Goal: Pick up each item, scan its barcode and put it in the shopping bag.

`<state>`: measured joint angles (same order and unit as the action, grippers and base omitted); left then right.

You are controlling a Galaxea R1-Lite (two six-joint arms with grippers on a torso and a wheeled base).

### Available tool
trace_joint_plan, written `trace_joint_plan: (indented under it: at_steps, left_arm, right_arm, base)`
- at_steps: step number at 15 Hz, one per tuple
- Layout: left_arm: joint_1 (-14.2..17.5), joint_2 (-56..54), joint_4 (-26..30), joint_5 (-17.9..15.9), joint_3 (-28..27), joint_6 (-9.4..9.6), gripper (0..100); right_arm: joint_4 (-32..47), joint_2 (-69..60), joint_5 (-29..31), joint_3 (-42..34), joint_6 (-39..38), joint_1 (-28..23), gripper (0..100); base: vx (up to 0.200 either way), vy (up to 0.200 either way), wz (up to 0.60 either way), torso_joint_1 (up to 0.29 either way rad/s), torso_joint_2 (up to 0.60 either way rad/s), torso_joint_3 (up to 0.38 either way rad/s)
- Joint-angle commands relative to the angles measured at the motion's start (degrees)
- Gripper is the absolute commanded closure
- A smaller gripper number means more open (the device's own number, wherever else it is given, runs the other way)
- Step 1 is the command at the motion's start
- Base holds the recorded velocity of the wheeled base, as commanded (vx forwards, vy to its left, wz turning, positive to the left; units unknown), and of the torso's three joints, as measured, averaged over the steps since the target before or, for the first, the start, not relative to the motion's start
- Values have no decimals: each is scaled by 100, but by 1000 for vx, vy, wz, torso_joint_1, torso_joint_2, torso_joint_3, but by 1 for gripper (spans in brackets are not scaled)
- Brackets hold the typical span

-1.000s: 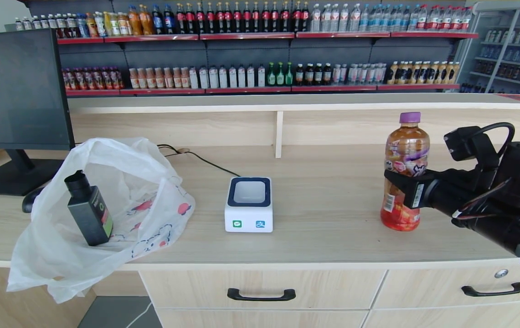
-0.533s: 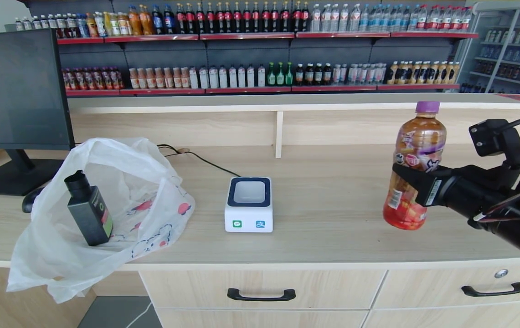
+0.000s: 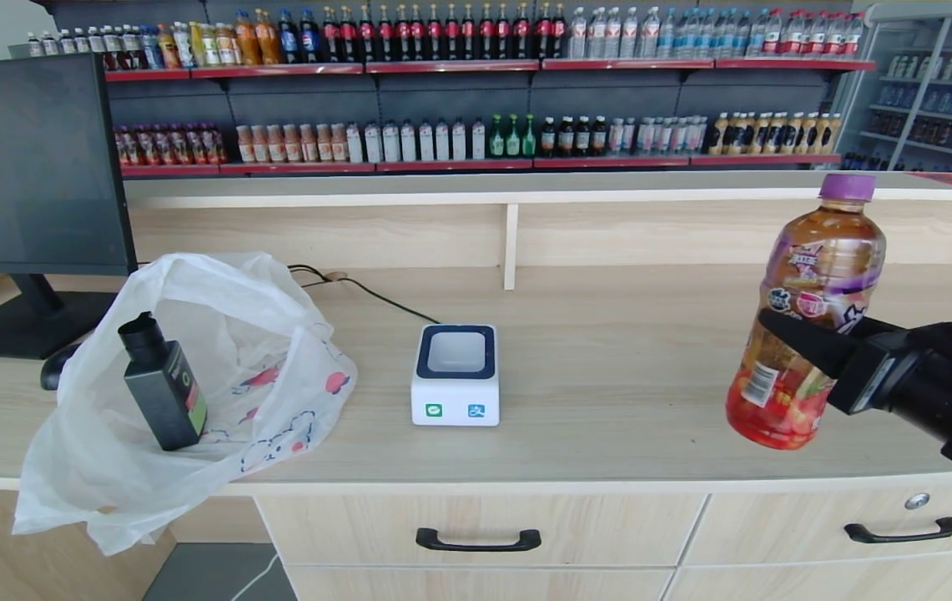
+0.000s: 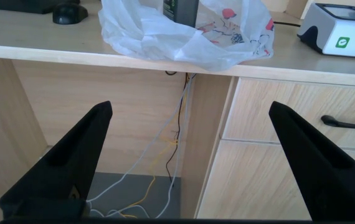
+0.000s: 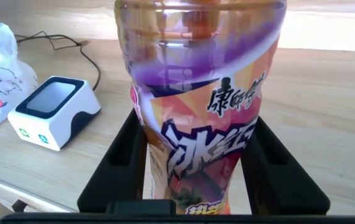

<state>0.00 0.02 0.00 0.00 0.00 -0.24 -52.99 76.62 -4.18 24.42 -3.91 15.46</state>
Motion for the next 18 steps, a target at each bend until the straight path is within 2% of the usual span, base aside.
trace_joint_plan:
  at_steps: [1, 5, 7, 8, 10, 14, 17, 18]
  left_arm:
    - [0, -2, 0, 0, 0, -2, 0]
    - [0, -2, 0, 0, 0, -2, 0]
    - [0, -2, 0, 0, 0, -2, 0]
    - [0, -2, 0, 0, 0, -2, 0]
    - [0, -2, 0, 0, 0, -2, 0]
    - [0, -2, 0, 0, 0, -2, 0]
    - [0, -2, 0, 0, 0, -2, 0]
    - [0, -2, 0, 0, 0, -2, 0]
  right_arm:
    - [237, -631, -13, -34, 5, 159, 100]
    - [852, -1193, 5, 37, -303, 1223, 100]
    - [826, -1167, -13, 336, -549, 1363, 100]
    - [843, -1026, -30, 705, -839, 1460, 100]
    - [817, -762, -21, 933, -1446, 1618, 100]
    - [-141, -226, -65, 1056, -2711, 2295, 100]
    - [-932, 319, -549, 951, -3028, 2585, 100]
    - [-1301, 538, -549, 916, -3159, 2735, 100]
  base:
    - [0, 0, 0, 0, 0, 0]
    - [0, 0, 0, 0, 0, 0]
    - [0, 0, 0, 0, 0, 0]
    - [0, 0, 0, 0, 0, 0]
    - [0, 0, 0, 0, 0, 0]
    - [0, 0, 0, 0, 0, 0]
    - [0, 0, 0, 0, 0, 0]
    - [0, 0, 0, 0, 0, 0]
